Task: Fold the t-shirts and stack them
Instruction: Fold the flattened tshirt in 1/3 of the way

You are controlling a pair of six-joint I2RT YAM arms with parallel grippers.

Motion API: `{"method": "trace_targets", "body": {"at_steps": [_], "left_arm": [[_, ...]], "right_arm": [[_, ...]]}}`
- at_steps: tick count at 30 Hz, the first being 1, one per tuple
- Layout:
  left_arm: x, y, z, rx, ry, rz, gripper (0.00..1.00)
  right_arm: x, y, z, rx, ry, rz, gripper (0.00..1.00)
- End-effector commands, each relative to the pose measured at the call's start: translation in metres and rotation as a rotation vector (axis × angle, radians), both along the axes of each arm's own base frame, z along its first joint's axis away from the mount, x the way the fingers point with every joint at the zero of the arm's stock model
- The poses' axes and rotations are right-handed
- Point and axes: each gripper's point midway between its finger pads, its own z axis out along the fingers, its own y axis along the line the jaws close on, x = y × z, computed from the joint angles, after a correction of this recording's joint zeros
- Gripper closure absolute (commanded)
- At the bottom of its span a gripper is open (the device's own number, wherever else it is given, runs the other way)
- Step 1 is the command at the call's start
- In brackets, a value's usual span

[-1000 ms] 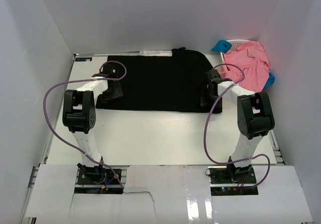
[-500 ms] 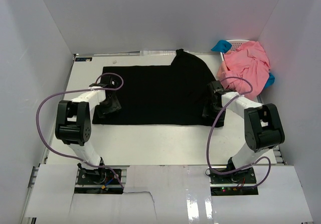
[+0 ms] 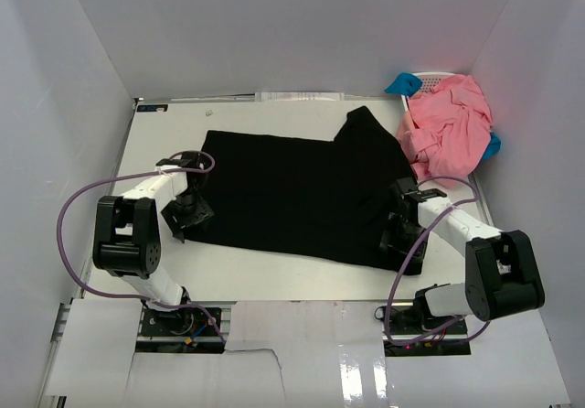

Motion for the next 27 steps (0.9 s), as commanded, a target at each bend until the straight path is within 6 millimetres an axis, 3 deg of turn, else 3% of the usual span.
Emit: {"method": "trace_targets", "body": {"at_steps": [1, 5, 6, 8, 9, 12, 14, 17, 19, 22, 27], "left_arm": [[-0.006, 0.004, 0.012, 0.018, -0.034, 0.042, 0.23], [0.005, 0.002, 0.019, 0.008, -0.065, 0.031, 0.23], [0.015, 0.001, 0.026, 0.002, -0.092, 0.022, 0.23], [0.025, 0.001, 0.035, -0.001, -0.118, -0.006, 0.24], [0.038, -0.001, 0.047, -0.009, -0.160, -0.018, 0.24], [0.060, -0.003, 0.070, -0.017, -0.234, -0.070, 0.24], [0.086, -0.011, 0.093, -0.053, -0.327, -0.130, 0.24], [0.117, -0.023, 0.113, -0.104, -0.440, -0.206, 0.23], [0.132, -0.035, 0.121, -0.157, -0.491, -0.237, 0.23], [0.151, -0.050, 0.122, -0.228, -0.534, -0.274, 0.22], [0.181, -0.073, 0.111, -0.331, -0.567, -0.328, 0.22]], "right_arm": [[-0.037, -0.019, 0.006, -0.087, 0.108, -0.005, 0.32], [-0.001, -0.021, 0.038, -0.112, -0.025, 0.013, 0.31], [0.016, -0.017, 0.054, -0.097, -0.083, 0.026, 0.31], [0.032, -0.015, 0.072, -0.094, -0.141, 0.047, 0.30], [0.048, -0.010, 0.090, -0.080, -0.195, 0.083, 0.30], [0.069, 0.002, 0.112, -0.023, -0.279, 0.170, 0.29], [0.091, 0.026, 0.130, 0.087, -0.378, 0.238, 0.28], [0.116, 0.048, 0.135, 0.175, -0.454, 0.319, 0.28], [0.129, 0.062, 0.127, 0.220, -0.425, 0.366, 0.33], [0.144, 0.072, 0.112, 0.221, -0.369, 0.406, 0.37], [0.163, 0.107, 0.115, 0.270, -0.372, 0.481, 0.37]]}}
